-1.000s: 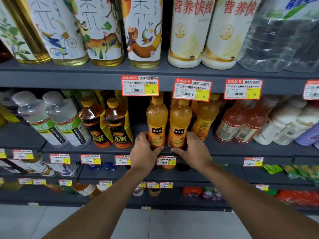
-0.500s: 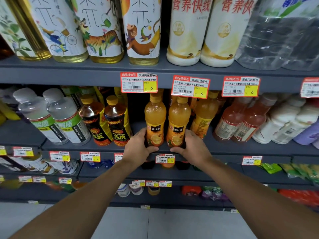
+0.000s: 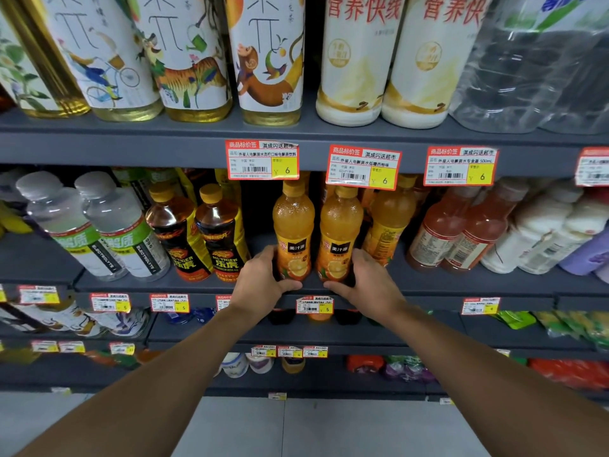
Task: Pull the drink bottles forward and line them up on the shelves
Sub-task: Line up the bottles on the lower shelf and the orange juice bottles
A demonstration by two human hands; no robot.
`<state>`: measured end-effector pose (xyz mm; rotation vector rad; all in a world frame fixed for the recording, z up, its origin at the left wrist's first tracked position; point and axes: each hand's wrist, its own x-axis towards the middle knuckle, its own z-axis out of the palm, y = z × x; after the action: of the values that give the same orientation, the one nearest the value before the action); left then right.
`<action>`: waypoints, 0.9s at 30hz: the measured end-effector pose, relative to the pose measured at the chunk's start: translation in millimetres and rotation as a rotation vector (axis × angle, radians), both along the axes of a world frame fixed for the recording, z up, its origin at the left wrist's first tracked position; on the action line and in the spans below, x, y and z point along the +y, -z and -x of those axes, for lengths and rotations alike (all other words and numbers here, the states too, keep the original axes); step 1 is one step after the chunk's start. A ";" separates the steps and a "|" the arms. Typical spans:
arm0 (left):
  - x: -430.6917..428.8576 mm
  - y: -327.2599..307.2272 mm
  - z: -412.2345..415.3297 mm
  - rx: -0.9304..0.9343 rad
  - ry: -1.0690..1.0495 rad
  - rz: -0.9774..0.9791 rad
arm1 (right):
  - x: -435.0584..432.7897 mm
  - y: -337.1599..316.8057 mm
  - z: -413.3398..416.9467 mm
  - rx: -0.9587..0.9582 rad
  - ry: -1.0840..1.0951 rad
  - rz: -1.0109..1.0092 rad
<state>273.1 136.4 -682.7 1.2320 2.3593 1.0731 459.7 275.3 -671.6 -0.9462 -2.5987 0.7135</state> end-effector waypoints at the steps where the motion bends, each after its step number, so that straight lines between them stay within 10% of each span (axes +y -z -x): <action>1: -0.2 0.5 0.0 0.000 0.002 -0.001 | 0.1 0.3 0.1 -0.002 -0.001 -0.003; 27: -1.0 1.2 2.5 0.044 0.056 0.013 | 6.5 7.6 -0.8 -0.002 -0.024 0.015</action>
<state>270.6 135.4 -683.9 1.3218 2.3455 1.0218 460.5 281.7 -679.2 -0.9213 -2.6145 0.7391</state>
